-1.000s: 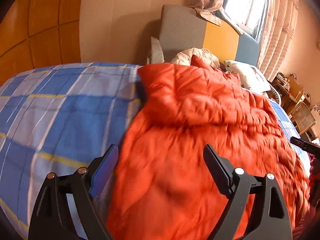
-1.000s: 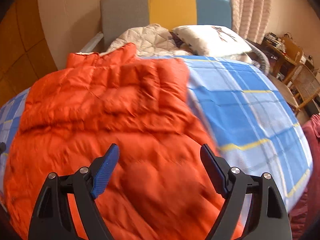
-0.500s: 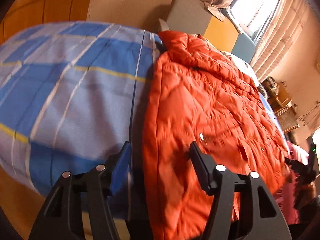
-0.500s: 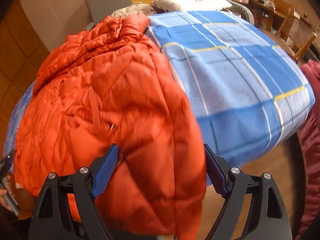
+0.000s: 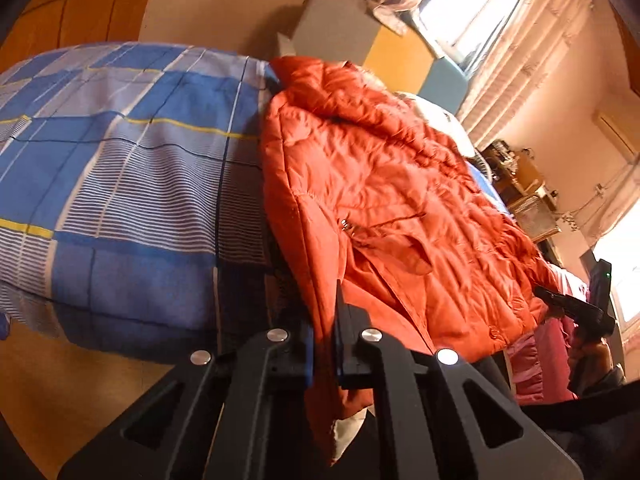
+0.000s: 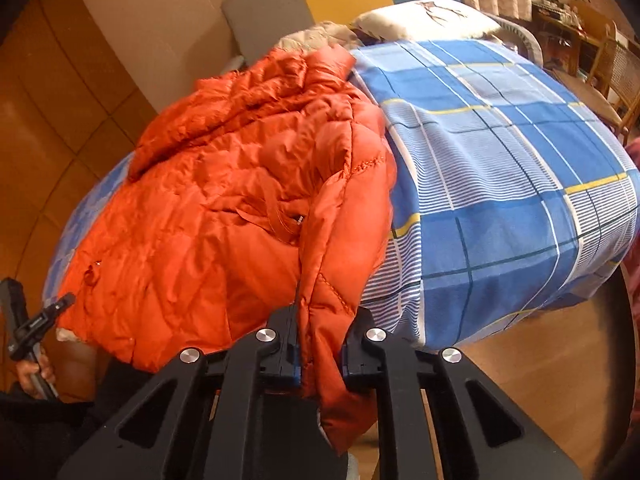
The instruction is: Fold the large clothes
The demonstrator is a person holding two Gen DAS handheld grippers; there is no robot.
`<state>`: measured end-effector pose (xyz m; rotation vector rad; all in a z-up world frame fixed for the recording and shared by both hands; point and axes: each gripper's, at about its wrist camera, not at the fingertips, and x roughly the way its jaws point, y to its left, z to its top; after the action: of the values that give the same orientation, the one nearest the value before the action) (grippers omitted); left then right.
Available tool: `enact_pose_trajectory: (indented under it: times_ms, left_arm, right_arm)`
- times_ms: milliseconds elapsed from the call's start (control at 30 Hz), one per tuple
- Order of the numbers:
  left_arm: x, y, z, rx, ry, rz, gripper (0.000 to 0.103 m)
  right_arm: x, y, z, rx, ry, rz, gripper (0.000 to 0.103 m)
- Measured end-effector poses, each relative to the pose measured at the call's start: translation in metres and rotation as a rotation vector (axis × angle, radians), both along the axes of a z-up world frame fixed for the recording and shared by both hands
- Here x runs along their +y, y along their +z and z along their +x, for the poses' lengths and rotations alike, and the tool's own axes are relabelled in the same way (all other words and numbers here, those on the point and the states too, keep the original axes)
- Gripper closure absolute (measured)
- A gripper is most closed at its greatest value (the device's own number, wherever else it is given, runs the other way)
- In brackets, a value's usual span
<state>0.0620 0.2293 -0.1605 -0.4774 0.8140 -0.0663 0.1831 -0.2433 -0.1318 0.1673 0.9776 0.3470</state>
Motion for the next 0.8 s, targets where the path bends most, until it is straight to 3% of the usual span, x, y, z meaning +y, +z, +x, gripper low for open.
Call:
enact_pose_trajectory:
  times_ms: [300,433,600,800]
  left_arm:
    - [0.004,0.024,-0.041,-0.037,-0.024,-0.038,0.097]
    - [0.011,0.048,-0.042,-0.117,-0.033,-0.078,0.097]
    - [0.019,0.080,-0.020,-0.215,-0.056,-0.117,0.097]
    - [0.032,0.100,0.033,-0.247,-0.034,-0.113,0.096]
  right_arm:
    - [-0.005,0.035,-0.022,-0.063,0.064,0.027,0.093]
    - [-0.003,0.057,-0.014,-0.128,0.055,0.072,0.093]
    - [0.000,0.085,0.020,-0.195,0.029,0.143,0.093]
    - [0.010,0.099,0.077,-0.225,-0.010,0.173,0.093]
